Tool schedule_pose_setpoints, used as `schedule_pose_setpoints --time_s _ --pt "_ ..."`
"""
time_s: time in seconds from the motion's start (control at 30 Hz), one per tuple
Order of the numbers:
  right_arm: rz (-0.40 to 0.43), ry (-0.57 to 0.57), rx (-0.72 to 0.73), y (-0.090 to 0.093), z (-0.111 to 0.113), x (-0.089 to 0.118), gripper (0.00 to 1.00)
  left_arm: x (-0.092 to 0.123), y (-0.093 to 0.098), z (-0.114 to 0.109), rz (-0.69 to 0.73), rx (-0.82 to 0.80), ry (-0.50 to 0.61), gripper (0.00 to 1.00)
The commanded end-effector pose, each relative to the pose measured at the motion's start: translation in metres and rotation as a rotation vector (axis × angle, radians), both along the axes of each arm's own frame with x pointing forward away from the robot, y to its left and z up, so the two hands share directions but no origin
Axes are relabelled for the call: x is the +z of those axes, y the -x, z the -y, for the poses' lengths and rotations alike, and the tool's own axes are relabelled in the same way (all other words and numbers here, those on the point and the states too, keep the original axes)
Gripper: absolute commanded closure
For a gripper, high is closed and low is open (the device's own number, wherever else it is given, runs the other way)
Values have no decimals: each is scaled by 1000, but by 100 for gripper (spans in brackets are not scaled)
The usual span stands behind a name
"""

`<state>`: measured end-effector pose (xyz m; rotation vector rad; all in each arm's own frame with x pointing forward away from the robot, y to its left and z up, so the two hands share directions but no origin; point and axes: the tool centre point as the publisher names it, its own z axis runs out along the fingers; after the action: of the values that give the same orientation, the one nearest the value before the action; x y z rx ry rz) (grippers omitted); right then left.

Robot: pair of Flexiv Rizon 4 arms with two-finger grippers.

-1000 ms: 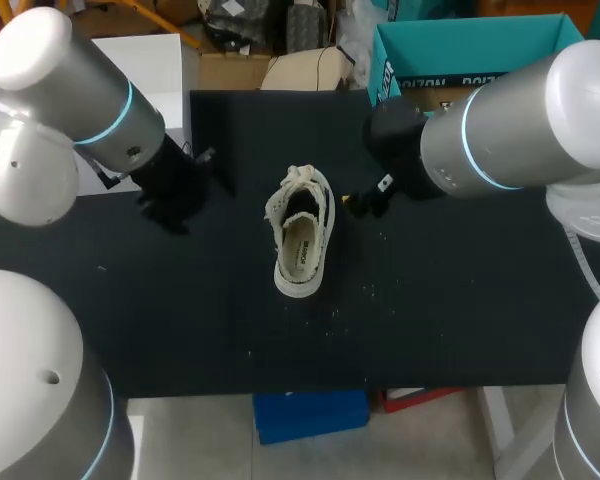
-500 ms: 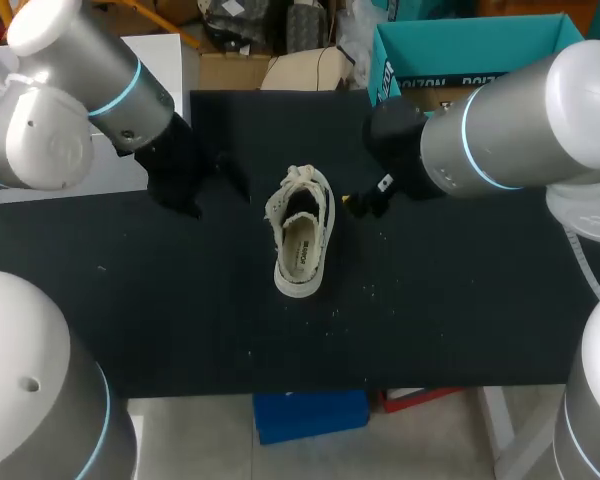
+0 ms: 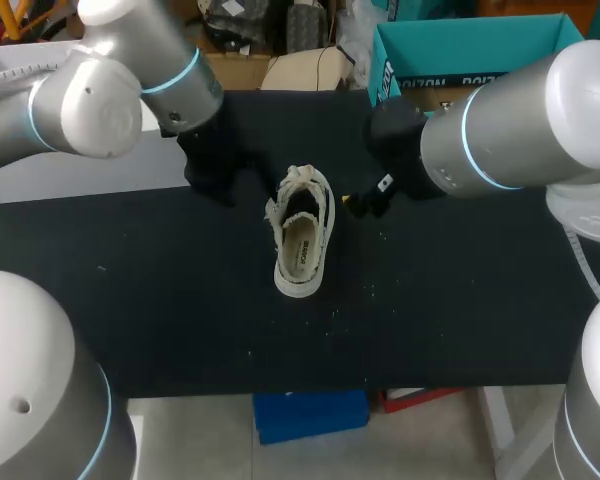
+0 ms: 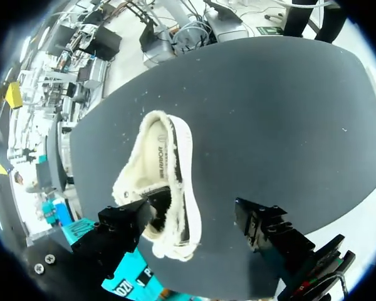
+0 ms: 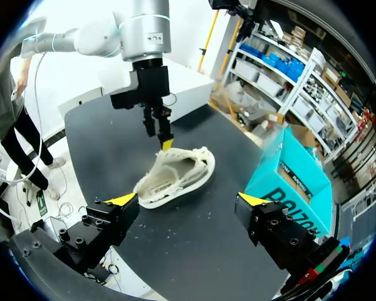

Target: Take the shoe out of the shoebox, open the shoe tongue, remove and reinsert the insole, then place the shoe into the shoebox

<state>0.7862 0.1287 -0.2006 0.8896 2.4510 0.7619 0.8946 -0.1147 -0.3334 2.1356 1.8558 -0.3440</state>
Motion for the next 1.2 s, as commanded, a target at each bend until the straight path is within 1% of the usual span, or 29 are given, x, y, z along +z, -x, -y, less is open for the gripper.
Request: schedule_pose_setpoints --time_s 0.03,0.07,0.2,0.33,0.53,0.67,0.77,0.8,0.83,0.87,0.9,1.03,1.2 --pt "-1 -1 0 0 -1 -1 0 -24 -7 24 14 24 -21 48" --pt "-1 -1 0 0 -1 -1 0 -28 -7 27 17 30 -23 51" --pt "-1 -1 0 0 -1 -1 0 -42 -6 35 10 64 -26 52" --pt "-1 -1 0 0 -1 -1 0 -55 -8 40 14 93 -42 59" --pt "-1 -1 0 0 -1 -1 0 -66 -11 41 23 115 -53 58" --pt "-1 -1 0 0 -1 -1 0 -74 -11 44 54 104 -53 58" --pt "-1 -1 0 0 -1 -1 0 -79 -11 47 56 99 -53 60" --pt "-1 -1 0 0 -1 -1 0 -82 -10 48 69 84 -58 64" --pt "-1 -1 0 0 -1 -1 0 -83 -9 48 66 86 -61 72" --pt "-1 -1 0 0 -1 -1 0 -85 -9 48 68 85 -65 90" --pt "-1 -1 0 0 -1 -1 0 -86 -10 47 84 77 -71 100" --pt "-1 -1 0 0 -1 -1 0 -84 -11 44 110 60 -76 100" --pt "-1 -1 0 0 -1 -1 0 -64 -16 34 134 42 -88 100"
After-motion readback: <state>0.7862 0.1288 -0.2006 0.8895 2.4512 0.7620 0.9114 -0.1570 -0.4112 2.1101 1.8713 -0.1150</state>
